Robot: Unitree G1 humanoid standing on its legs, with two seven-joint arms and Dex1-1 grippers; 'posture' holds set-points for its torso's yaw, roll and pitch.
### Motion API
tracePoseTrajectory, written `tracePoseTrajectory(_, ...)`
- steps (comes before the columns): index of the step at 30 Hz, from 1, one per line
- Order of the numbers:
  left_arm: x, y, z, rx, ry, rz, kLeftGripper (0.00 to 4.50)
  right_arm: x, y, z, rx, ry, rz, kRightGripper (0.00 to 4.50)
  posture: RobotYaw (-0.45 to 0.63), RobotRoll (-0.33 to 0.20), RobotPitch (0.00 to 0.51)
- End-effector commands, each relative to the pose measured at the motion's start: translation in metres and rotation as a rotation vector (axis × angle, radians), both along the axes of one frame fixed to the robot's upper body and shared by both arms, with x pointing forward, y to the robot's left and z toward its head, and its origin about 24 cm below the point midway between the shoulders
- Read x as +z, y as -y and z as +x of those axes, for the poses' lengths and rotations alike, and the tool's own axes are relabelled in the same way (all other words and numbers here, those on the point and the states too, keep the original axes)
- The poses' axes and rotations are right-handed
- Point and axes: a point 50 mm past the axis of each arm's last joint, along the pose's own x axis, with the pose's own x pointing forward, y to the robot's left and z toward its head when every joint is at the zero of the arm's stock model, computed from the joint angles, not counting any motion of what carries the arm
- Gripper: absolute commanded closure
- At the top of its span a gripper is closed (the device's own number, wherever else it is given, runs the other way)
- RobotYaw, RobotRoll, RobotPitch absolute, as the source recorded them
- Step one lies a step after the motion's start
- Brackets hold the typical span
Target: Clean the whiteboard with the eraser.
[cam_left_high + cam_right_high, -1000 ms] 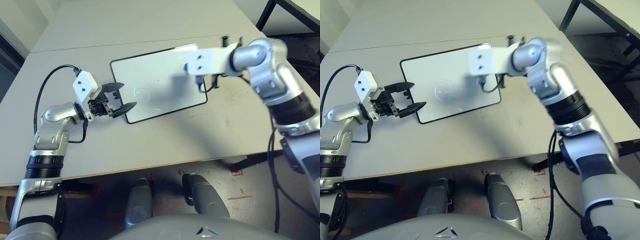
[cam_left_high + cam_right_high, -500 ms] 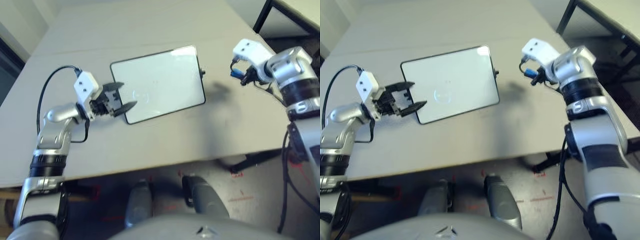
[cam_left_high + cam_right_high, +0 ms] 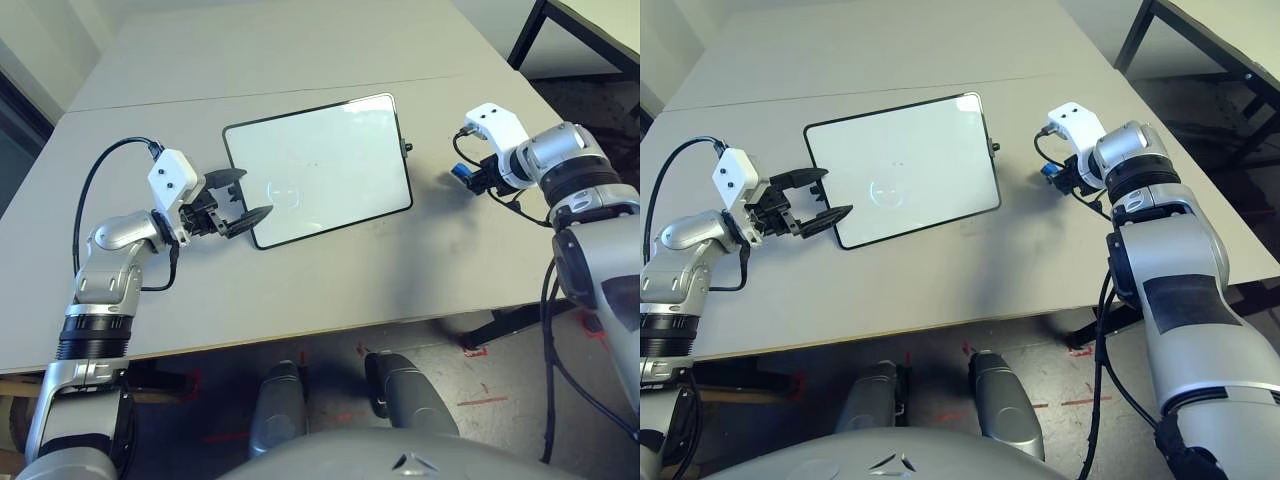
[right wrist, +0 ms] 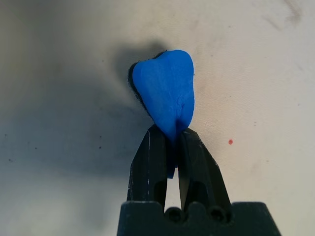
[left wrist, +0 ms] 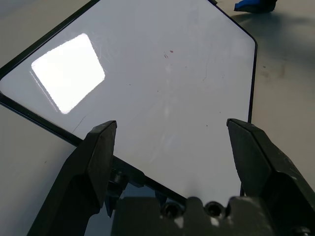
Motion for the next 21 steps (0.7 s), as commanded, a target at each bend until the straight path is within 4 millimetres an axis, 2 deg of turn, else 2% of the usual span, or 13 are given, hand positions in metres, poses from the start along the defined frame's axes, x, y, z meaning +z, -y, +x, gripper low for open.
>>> tracePoseTrajectory(1, 0.001, -0.004, -0.003, 0.018, 0.003, 0.017, 0.0, -0.007, -0.003, -0.001, -0.036, -0.011, 0.045, 3.64, -0.09, 0.0, 0.095)
tracePoseTrajectory(8, 0.016, -0.014, -0.004, 0.067, 0.026, -0.05, 0.0, 0.012, -0.002, 0.003, -0.02, 0.074, 0.135, 1.01, -0.08, 0.0, 0.095)
tracePoseTrajectory(11, 0.025, -0.024, -0.006, 0.144, 0.028, -0.135, 0.0, 0.026, 0.001, 0.005, 0.008, 0.166, 0.243, 0.01, -0.06, 0.0, 0.099)
tracePoseTrajectory(15, 0.036, -0.043, -0.01, 0.26, 0.05, -0.245, 0.0, 0.033, 0.01, 0.004, 0.012, 0.317, 0.351, 0.01, -0.05, 0.0, 0.11)
tracePoseTrajectory(21, 0.044, -0.073, -0.013, 0.456, 0.079, -0.349, 0.0, 0.033, 0.029, -0.003, 0.052, 0.651, 0.379, 0.01, -0.04, 0.0, 0.128)
